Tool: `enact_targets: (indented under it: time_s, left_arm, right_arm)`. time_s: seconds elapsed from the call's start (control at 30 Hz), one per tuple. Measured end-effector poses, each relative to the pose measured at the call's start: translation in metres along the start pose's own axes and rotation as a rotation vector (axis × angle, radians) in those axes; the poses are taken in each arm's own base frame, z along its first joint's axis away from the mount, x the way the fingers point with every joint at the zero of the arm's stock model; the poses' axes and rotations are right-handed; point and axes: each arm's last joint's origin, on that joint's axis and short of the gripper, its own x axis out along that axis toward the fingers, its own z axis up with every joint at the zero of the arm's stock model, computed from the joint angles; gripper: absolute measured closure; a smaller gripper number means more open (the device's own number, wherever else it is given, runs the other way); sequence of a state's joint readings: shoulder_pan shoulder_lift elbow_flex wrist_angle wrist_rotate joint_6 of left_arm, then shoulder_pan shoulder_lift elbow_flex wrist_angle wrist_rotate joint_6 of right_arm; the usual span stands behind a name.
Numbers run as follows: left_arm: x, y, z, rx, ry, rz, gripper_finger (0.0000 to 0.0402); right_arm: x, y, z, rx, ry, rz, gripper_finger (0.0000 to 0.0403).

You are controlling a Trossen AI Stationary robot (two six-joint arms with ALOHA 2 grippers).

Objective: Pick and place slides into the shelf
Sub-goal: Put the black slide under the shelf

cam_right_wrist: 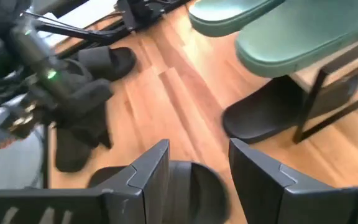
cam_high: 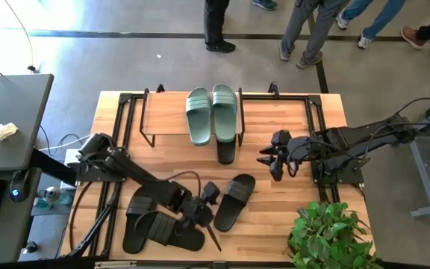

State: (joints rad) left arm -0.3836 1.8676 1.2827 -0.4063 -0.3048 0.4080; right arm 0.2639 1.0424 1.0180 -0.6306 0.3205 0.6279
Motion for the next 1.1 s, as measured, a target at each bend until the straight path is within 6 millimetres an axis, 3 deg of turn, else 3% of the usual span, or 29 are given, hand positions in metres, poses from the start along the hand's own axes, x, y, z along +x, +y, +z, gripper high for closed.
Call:
enact_targets:
  time_s: [0.17, 0.43, 0.73, 1.1]
  left_arm:
    - [0.013, -0.008, 0.011, 0.099, -0.014, 0.18, 0.0177]
    - [0.039, -0.007, 0.009, 0.113, 0.078, 0.414, 0.0177]
    - [0.067, -0.001, -0.004, 0.086, 0.108, 0.399, 0.0177]
    - [0.071, 0.024, -0.006, -0.001, 0.051, 0.438, 0.0177]
  right_arm:
    - [-0.001, 0.002, -0.002, -0.04, -0.018, -0.033, 0.0249]
    - [-0.004, 0.008, -0.007, -0.068, -0.038, -0.044, 0.0249]
    - [-0.005, 0.01, -0.007, -0.069, -0.052, -0.041, 0.0249]
    - [-0.005, 0.01, -0.007, -0.069, -0.062, -0.057, 0.0249]
